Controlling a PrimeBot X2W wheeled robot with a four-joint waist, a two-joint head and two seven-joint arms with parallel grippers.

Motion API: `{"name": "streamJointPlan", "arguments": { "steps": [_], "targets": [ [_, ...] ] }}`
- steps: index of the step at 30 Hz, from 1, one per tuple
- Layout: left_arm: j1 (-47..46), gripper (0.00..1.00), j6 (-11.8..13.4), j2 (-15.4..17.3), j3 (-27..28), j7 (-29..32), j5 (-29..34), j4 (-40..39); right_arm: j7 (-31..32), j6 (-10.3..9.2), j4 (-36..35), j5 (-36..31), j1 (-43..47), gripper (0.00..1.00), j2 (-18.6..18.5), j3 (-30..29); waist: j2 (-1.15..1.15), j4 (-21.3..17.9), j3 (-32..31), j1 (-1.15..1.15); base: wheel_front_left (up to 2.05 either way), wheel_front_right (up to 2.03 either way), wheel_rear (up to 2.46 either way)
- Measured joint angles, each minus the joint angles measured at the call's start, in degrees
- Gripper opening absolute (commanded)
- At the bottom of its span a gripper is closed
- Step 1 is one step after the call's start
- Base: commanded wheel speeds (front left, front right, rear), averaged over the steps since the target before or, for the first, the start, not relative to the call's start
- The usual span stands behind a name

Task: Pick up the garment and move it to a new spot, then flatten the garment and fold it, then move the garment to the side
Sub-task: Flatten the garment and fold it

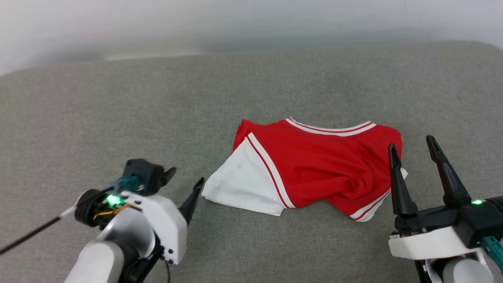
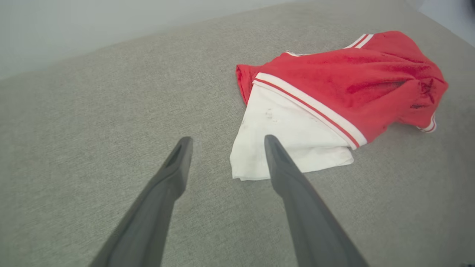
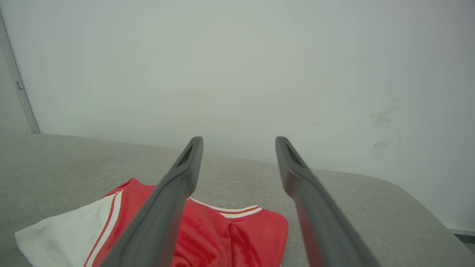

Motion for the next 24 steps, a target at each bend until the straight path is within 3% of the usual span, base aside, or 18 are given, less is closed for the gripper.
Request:
{"name": "streamJointPlan", "arguments": {
  "steps": [7,17,18,19,20,24],
  "targets": [
    [-4.3,1.00,0.1,0.1,-2.9,9.8,-0.8,1.5,0.0,0.00,-0.6,-0.4,-1.7,1.00,0.0,-0.1,0.00,-1.1,4.5,0.00,0.00,0.00,0.00],
    [-6.8,1.00,0.2,0.3,-4.1,11.4,-0.1,8.7,0.0,0.00,-0.9,-0.2,-3.0,1.00,0.0,-0.3,0.00,-2.9,8.9,0.00,0.00,0.00,0.00],
    [-7.1,0.82,0.2,0.3,-4.2,11.4,-0.1,9.5,0.0,0.00,-0.9,-0.1,-3.0,1.00,0.0,-0.3,0.00,-3.0,9.1,0.00,0.00,0.00,0.00],
    [-7.1,0.31,0.2,0.2,-4.3,11.3,-0.2,10.0,0.0,0.00,-0.9,0.0,-3.0,1.00,0.0,-0.3,0.00,-3.0,9.2,0.00,0.00,0.00,0.00],
    [-7.2,0.00,0.2,0.2,-4.3,10.9,-0.3,10.5,0.0,0.00,-0.8,0.1,-3.1,1.00,0.0,-0.3,0.00,-3.1,9.2,0.00,0.00,0.00,0.00],
    [-7.3,0.00,0.1,-0.7,-4.4,8.9,-1.0,12.1,0.0,0.00,-0.3,0.1,-3.3,1.00,0.0,-0.5,0.00,-2.9,8.6,0.00,0.00,0.00,0.00]
  ]
}}
